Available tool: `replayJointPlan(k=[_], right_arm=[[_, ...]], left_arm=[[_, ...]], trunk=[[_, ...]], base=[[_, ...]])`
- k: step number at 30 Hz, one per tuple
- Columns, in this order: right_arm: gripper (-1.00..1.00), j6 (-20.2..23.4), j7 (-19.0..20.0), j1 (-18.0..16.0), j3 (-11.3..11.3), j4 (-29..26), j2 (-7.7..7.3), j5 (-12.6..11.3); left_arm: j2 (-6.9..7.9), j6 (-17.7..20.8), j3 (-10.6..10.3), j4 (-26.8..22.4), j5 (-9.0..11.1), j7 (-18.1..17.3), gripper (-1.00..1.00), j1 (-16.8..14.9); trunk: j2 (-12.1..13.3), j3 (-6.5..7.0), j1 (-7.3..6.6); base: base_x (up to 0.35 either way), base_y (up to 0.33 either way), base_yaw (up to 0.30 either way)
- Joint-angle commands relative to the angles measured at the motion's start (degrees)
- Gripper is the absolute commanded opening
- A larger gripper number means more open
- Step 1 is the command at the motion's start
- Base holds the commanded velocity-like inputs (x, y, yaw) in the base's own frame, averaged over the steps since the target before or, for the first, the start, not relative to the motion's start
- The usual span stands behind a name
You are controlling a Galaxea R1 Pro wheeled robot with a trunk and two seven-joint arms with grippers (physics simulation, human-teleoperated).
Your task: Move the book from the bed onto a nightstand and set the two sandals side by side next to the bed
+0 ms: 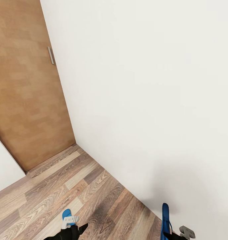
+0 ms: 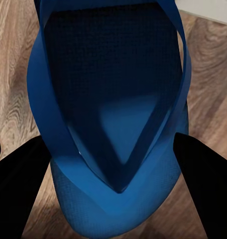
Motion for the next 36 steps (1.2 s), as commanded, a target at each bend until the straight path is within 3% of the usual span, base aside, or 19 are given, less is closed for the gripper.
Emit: replayJointPlan(k=[1, 3, 10, 16, 21, 25, 27, 32, 36], right_arm=[[-1.0, 0.5, 0.2, 0.0, -0.5, 0.0, 0.03, -0.1], [-1.0, 0.5, 0.2, 0.0, -0.5, 0.0, 0.03, -0.1], [-1.0, 0.4, 0.3, 0.0, -0.5, 0.0, 0.05, -0.1], [-1.0, 0.4, 0.2, 0.0, -0.5, 0.0, 0.05, -0.1], [-1.0, 0.4, 0.1, 0.0, -0.5, 0.0, 0.07, 0.0], [-1.0, 0.4, 0.1, 0.0, -0.5, 0.0, 0.07, 0.0], [-1.0, 0.5, 0.1, 0.0, -0.5, 0.0, 0.07, -0.1], [-1.0, 0.4, 0.1, 0.0, -0.5, 0.0, 0.07, -0.1], [-1.0, 0.5, 0.1, 0.0, -0.5, 0.0, 0.07, -0.1]], left_arm=[[0.05, 0.6, 0.0, -0.1, 0.6, 0.5, 1.0, 0.0], [0.13, 0.6, 0.1, -0.4, 0.5, 3.0, 1.0, -0.1], [0.03, 0.8, 0.1, -3.2, 0.6, 22.1, 1.0, -0.7], [-0.81, 1.0, 0.1, -8.1, 0.6, 30.7, 1.0, -1.4], [-1.44, 1.1, 0.1, -8.8, 0.7, 37.9, 1.0, -6.0], [-1.64, 1.1, 0.0, -8.1, 0.8, 39.4, 1.0, -8.4], [-2.65, 0.8, 0.0, -4.3, 0.7, 40.1, 1.0, -9.1], [-3.77, -2.1, 0.0, 0.6, 0.6, 40.5, 1.0, -9.5], [-3.79, -2.7, 0.0, 0.8, 0.6, 40.7, 1.0, -9.5]], trunk=[[0.0, -0.05, -0.01], [0.0, -0.05, -0.01], [0.0, -0.05, -0.01], [0.0, -0.05, -0.01], [0.0, -0.05, -0.01], [0.0, -0.05, -0.01], [0.0, -0.05, -0.01], [0.0, -0.05, -0.01], [0.0, -0.05, -0.01]], base=[[0.0, 0.0, 0.0], [0.0, 0.0, 0.0], [0.0, 0.0, 0.0], [0.0, 0.0, 0.0], [0.0, 0.0, 0.0], [0.0, 0.0, 0.0], [0.0, 0.0, 0.0], [0.0, 0.0, 0.0], [0.0, 0.0, 0.0]])
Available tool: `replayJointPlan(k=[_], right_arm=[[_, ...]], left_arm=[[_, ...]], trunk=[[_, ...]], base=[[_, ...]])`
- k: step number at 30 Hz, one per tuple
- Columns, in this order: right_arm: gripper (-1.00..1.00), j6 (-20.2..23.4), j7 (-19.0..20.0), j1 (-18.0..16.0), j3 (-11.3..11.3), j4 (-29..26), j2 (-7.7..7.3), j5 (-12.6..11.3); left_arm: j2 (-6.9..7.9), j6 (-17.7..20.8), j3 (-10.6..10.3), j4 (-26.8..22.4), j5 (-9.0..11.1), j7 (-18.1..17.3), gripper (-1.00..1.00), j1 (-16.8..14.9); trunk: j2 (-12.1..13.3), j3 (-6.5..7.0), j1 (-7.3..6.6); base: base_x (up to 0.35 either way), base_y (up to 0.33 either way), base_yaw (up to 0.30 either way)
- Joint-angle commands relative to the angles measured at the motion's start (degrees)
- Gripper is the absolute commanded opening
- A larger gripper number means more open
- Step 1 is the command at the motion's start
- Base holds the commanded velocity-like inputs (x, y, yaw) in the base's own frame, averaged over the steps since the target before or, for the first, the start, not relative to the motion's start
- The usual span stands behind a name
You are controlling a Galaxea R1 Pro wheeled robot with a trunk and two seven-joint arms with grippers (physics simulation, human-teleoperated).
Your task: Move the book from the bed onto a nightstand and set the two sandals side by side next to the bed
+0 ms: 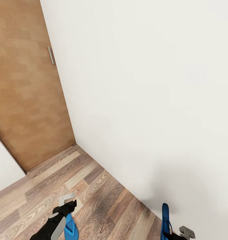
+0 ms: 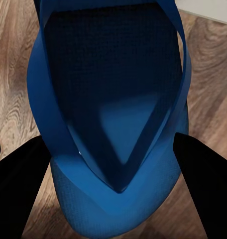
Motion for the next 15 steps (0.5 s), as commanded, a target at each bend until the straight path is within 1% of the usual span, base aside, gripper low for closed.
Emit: replayJointPlan(k=[1, 6, 7, 9, 12, 15], right_arm=[[-1.0, 0.5, 0.2, 0.0, -0.5, 0.0, -0.02, -0.1], [-1.0, 0.5, 0.3, 0.0, -0.5, 0.0, -0.06, -0.1], [-1.0, 0.5, 0.3, 0.0, -0.5, 0.0, -0.05, -0.1], [-1.0, 0.5, 0.3, 0.0, -0.5, -0.1, -0.04, -0.1], [-1.0, 0.5, 0.3, 0.0, -0.5, -0.1, -0.03, -0.1], [-1.0, 0.5, 0.4, 0.0, -0.5, -0.1, -0.04, -0.1]], left_arm=[[0.01, 0.2, 0.0, -0.2, 0.4, 0.2, 1.0, 0.0], [0.18, 0.0, 0.0, -0.9, 0.3, 0.7, 1.0, 0.0], [0.22, 0.0, 0.0, -1.2, 0.3, 1.5, 1.0, 0.0], [0.22, 0.0, 0.0, -1.7, 0.3, 4.4, 1.0, 0.0], [0.08, 0.0, 0.0, -2.0, 0.4, 7.3, 1.0, 0.0], [-0.06, 0.1, 0.0, -2.1, 0.4, 8.4, 1.0, 0.0]], trunk=[[0.0, -0.05, -0.01], [0.0, -0.05, -0.01], [0.0, -0.05, -0.01], [0.0, -0.05, -0.01], [0.0, -0.05, -0.01], [0.0, -0.05, -0.01]], base=[[0.0, 0.0, 0.0], [0.0, 0.0, 0.0], [0.0, 0.0, 0.0], [0.0, 0.0, 0.0], [0.0, 0.0, 0.0], [0.0, 0.0, 0.0]])
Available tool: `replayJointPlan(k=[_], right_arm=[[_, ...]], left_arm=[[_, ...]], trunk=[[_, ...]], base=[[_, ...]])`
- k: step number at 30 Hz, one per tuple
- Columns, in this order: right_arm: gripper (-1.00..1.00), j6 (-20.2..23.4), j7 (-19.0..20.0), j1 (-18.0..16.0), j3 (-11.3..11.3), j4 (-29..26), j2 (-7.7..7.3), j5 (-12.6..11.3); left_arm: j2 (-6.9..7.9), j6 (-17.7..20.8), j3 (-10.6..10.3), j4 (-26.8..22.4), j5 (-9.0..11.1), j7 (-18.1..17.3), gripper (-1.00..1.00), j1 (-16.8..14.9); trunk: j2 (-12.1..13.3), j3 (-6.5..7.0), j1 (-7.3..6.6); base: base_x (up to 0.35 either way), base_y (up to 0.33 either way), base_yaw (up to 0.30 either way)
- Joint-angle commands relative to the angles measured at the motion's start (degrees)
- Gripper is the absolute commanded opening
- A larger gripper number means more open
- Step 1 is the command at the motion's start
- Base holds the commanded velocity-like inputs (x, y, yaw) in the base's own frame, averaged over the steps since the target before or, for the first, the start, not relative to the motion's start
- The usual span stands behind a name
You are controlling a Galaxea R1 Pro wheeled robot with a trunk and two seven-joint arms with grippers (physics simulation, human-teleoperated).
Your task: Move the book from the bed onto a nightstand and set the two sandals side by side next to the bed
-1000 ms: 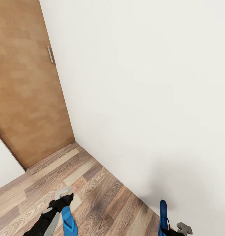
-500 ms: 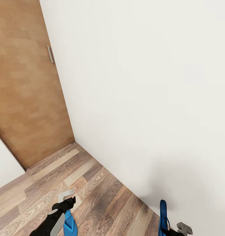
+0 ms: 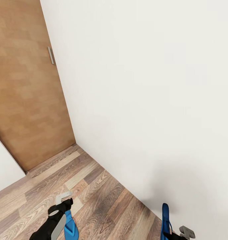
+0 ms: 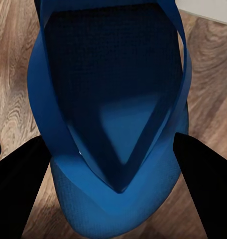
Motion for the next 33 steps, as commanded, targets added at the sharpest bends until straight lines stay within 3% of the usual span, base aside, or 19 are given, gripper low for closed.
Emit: replayJointPlan(k=[1, 11, 13, 15, 17, 18, 19, 22, 29, 33], right_arm=[[-1.0, 0.5, 0.2, 0.0, -0.5, 0.0, -0.01, -0.1], [-1.0, 0.5, 0.4, 0.0, -0.5, 0.0, -0.03, 0.0], [-1.0, 0.6, 0.3, 0.0, -0.3, 0.0, 0.5, 0.1], [-1.0, 0.9, 0.2, -0.1, -0.2, -0.1, 2.79, 0.1], [-1.0, 1.2, 0.1, -0.1, -0.3, -0.6, 6.25, 0.2], [-1.0, 1.5, 0.2, -0.1, -0.3, -2.1, 10.14, 0.2], [-1.0, 1.6, 0.1, -0.2, -0.4, -3.3, 11.36, 0.2], [-1.0, 1.6, 0.1, -0.2, -0.4, -6.9, 13.26, 0.2], [-1.0, 1.7, 0.1, -0.3, -0.4, -12.7, 15.85, 0.2], [-1.0, 4.9, 0.1, -0.3, -0.3, -16.2, 17.0, 0.2]], left_arm=[[-0.01, 0.2, -0.1, -0.1, 0.3, 0.4, 1.0, 0.0], [-0.06, 0.3, -0.1, -0.2, 0.3, 0.4, 1.0, 0.0], [-0.08, 0.3, -0.2, -0.2, 0.3, 0.3, 1.0, 0.0], [-0.08, 0.3, -0.2, -0.2, 0.3, 0.3, 1.0, 0.0], [-0.15, 0.4, -0.2, -0.2, 0.3, 0.3, 1.0, 0.0], [-0.2, 0.4, -0.2, -0.2, 0.3, 0.3, 1.0, 0.0], [-0.2, 0.4, -0.2, -0.2, 0.4, 0.3, 1.0, 0.0], [-0.24, 0.4, -0.3, -0.2, 0.4, 0.3, 1.0, 0.0], [-1.1, 0.4, -0.3, -0.2, 0.4, 0.3, 1.0, 0.0], [-1.93, 0.5, -0.4, -0.1, 0.4, 0.3, 1.0, 0.0]], trunk=[[-0.4, -0.23, 0.21], [-4.4, -2.02, 2.41], [-5.2, -2.38, 2.85], [-6.0, -2.74, 3.28], [-6.8, -3.1, 3.72], [-7.2, -3.28, 3.94], [-7.6, -3.46, 4.16], [-8.8, -4.0, 4.82], [-11.7, -5.26, 6.36], [-13.3, -5.97, 7.24]], base=[[0.0, 0.0, 0.0], [0.0, 0.0, 0.0], [0.0, 0.0, 0.0], [0.0, 0.0, 0.0], [0.0, 0.0, 0.0], [0.0, 0.0, 0.0], [0.0, 0.0, 0.0], [0.0, 0.0, 0.0], [0.0, 0.0, 0.0], [0.0, 0.0, 0.0]])
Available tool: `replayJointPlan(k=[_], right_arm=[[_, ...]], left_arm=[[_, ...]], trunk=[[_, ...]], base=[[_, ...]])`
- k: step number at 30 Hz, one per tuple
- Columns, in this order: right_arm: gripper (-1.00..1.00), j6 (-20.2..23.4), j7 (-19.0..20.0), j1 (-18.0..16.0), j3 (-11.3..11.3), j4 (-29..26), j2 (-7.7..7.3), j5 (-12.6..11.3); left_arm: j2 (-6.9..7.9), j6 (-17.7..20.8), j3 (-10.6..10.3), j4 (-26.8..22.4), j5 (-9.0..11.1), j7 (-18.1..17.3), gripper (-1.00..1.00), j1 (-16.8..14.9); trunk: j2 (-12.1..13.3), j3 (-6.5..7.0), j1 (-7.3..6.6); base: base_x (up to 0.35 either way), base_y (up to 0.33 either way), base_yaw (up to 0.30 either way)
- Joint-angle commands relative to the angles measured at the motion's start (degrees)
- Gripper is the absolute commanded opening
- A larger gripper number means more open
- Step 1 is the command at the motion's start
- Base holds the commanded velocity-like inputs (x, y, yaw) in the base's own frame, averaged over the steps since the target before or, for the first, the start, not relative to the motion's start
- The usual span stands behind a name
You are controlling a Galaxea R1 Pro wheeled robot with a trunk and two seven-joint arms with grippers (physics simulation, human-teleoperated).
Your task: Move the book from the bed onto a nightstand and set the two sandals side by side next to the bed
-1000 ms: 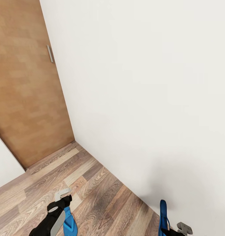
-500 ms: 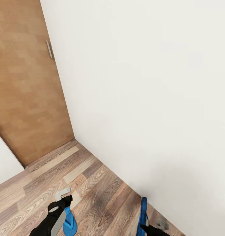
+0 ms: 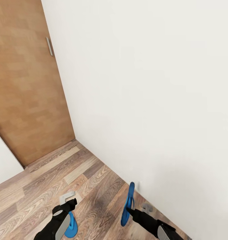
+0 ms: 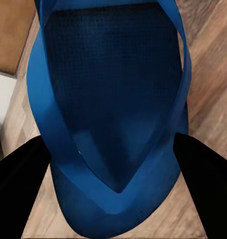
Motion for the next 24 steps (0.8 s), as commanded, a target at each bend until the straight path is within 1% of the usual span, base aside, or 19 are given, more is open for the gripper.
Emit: replayJointPlan(k=[1, 2, 4, 6, 15, 19, 24], right_arm=[[-1.0, 2.2, 0.2, 0.0, -0.3, -0.7, 0.41, -0.6], [-1.0, 3.8, 0.2, 0.0, -0.3, -1.5, 0.69, -0.6], [-1.0, 6.5, 0.3, -0.1, -0.4, -3.5, 1.01, -0.6], [-1.0, 7.7, 0.4, -0.1, -0.4, -5.1, 1.17, -0.7], [-1.0, 8.8, 0.7, -0.1, -0.3, -6.2, 1.42, -0.6], [-1.0, 12.0, 0.8, -0.1, 0.0, -6.4, 1.39, -0.6], [-1.0, 13.0, 0.8, -0.1, 0.0, -6.4, 1.37, -0.6]], left_arm=[[-0.23, 0.3, -0.1, -0.1, 0.2, 0.2, 1.0, 0.0], [-0.45, 0.3, -0.1, -0.1, 0.2, 0.2, 1.0, 0.0], [-0.71, 0.3, -0.1, -0.1, 0.2, 0.2, 1.0, 0.0], [-0.81, 0.3, -0.1, -0.1, 0.2, 0.2, 1.0, 0.0], [-0.74, 0.3, 0.0, -0.1, 0.2, 0.3, 1.0, 0.0], [-0.68, 0.4, 0.0, -0.2, 0.1, 0.3, 1.0, 0.0], [-0.59, 0.4, 0.0, -0.2, 0.1, 0.3, 1.0, 0.0]], trunk=[[-0.4, -0.23, 0.21], [-0.8, -0.41, 0.43], [-0.9, -0.86, 0.48], [-0.9, -1.3, 0.54], [-1.0, -3.29, 0.77], [-1.1, -4.18, 0.87], [-1.1, -5.29, 1.0]], base=[[0.0, 0.0, 0.0], [0.0, 0.0, 0.0], [0.0, 0.0, 0.0], [0.0, 0.0, 0.0], [0.0, 0.0, 0.0], [0.0, 0.0, 0.0], [0.0, 0.0, 0.0]])
